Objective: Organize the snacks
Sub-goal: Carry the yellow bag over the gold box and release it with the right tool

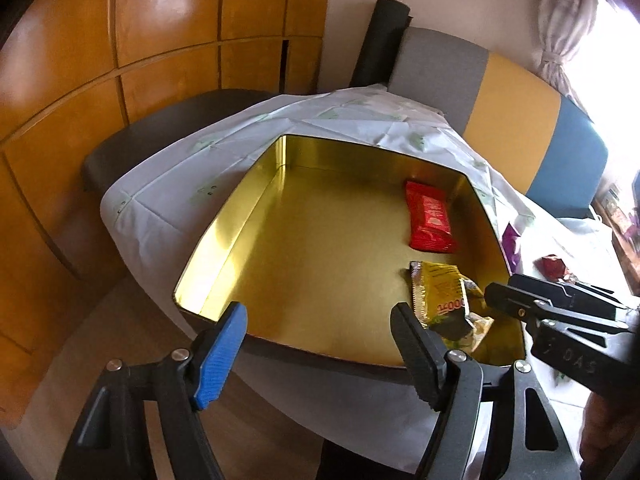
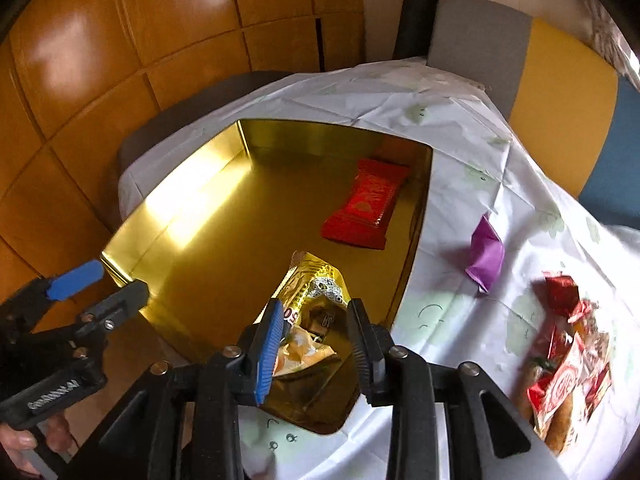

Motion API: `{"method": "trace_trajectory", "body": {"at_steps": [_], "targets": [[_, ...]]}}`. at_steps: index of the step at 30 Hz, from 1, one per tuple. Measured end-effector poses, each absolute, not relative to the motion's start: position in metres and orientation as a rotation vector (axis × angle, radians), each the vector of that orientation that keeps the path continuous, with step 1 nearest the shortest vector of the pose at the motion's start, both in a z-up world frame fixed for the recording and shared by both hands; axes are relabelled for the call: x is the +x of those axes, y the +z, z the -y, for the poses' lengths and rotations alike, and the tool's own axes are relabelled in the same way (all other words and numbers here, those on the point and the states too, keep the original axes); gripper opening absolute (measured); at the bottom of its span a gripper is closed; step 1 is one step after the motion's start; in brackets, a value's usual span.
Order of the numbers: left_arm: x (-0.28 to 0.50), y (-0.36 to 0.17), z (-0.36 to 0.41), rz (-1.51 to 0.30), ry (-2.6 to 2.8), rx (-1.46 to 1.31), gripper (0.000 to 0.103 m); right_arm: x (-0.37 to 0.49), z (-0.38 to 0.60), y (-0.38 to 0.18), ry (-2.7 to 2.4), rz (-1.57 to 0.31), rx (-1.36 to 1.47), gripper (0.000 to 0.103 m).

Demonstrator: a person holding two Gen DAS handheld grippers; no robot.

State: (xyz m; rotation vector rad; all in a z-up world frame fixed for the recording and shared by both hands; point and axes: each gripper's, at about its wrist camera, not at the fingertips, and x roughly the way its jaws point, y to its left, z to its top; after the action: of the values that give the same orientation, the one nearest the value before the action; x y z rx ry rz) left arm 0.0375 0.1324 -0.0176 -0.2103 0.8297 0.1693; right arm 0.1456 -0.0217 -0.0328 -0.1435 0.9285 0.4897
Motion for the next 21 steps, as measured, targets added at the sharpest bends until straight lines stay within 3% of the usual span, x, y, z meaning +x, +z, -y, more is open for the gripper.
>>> {"method": "trace_trajectory", "body": {"at_steps": [21], "targets": [[0.031,0.002,-0.089,-0.795,0.066,-0.086,0.075,0.119,0.100,-0.003,0.378,-0.831,-0.062,0.033]]}}
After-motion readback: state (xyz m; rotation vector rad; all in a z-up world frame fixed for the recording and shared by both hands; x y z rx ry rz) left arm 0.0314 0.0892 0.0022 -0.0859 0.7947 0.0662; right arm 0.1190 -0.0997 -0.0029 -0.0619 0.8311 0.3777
